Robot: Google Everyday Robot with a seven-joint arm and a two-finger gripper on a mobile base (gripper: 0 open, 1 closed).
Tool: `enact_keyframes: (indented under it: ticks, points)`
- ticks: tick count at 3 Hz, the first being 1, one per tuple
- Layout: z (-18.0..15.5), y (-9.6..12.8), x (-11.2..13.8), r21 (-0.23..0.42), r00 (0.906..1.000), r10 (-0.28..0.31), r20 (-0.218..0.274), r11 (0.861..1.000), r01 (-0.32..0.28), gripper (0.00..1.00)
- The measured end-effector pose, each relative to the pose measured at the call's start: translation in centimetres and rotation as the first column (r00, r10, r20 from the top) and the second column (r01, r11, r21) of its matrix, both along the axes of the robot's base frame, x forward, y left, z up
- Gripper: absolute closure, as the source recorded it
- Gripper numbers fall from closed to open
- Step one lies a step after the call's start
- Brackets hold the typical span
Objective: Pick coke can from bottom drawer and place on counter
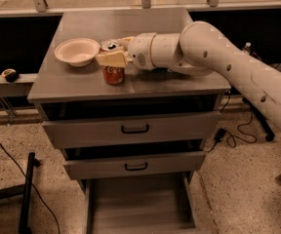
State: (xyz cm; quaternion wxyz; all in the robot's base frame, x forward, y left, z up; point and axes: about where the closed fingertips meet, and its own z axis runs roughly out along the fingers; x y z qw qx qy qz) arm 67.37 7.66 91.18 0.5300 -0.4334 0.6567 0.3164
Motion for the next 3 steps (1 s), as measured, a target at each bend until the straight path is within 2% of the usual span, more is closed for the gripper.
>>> enact_keyframes:
  ticks: [1, 2, 3]
  points:
    - [2.0, -0.7, -0.9, -0.012, 0.9980, 0.019, 0.060, 1.000, -0.019, 0.05]
    - [5.8, -2.3, -2.4, -0.032, 0.9869, 0.036, 0.157, 0.999, -0.031, 0.00]
    - [8.1, -3.7, -3.0, -0.036, 0.9788, 0.038, 0.201, 0.999, -0.031, 0.00]
